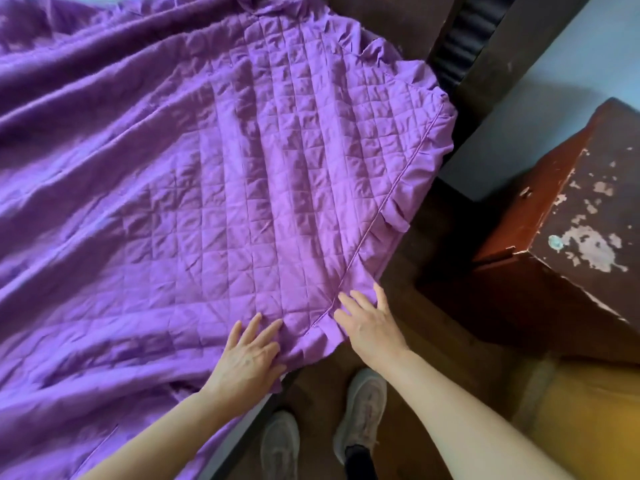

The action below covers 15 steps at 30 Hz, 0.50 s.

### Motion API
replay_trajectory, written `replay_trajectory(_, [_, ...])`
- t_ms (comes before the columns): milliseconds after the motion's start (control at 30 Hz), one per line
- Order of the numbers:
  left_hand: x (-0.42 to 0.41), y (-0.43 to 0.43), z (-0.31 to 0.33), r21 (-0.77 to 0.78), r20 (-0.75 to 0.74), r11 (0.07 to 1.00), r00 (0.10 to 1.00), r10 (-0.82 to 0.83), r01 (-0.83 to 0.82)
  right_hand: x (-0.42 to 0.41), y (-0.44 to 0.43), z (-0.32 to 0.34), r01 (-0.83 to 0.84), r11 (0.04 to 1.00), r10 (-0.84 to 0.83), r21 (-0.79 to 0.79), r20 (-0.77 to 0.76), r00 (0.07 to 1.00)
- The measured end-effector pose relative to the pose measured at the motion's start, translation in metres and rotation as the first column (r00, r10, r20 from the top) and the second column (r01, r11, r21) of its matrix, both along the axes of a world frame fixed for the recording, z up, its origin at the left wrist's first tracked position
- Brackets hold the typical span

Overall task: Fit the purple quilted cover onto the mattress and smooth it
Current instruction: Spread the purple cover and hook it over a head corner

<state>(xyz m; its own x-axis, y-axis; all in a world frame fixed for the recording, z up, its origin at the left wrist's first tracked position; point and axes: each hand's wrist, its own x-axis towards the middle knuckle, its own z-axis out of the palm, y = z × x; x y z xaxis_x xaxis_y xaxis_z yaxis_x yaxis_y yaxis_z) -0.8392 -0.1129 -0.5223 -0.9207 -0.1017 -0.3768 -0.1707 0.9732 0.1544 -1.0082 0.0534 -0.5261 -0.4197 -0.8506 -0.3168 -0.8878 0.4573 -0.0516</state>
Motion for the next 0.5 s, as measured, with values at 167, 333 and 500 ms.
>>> replay_trajectory(167, [-0.020, -0.007, 0.012, 0.065, 0.026, 0.964, 0.966, 0.257, -0.258, 0.011, -0.022, 0.016, 0.155, 0.977, -0.146, -0.148, 0.074, 0.987])
replay_trajectory(333, [-0.021, -0.021, -0.010, 0.068, 0.329, 0.948, 0.904, 0.273, -0.311, 0.013, -0.043, 0.019, 0.142, 0.961, -0.194, 0.236, 0.216, 0.957])
replay_trajectory(500, [-0.005, -0.036, 0.005, 0.141, 0.297, 0.935, 0.915, 0.275, -0.327, 0.030, -0.060, 0.036, 0.146, 0.945, -0.198, 0.292, 0.156, 0.968])
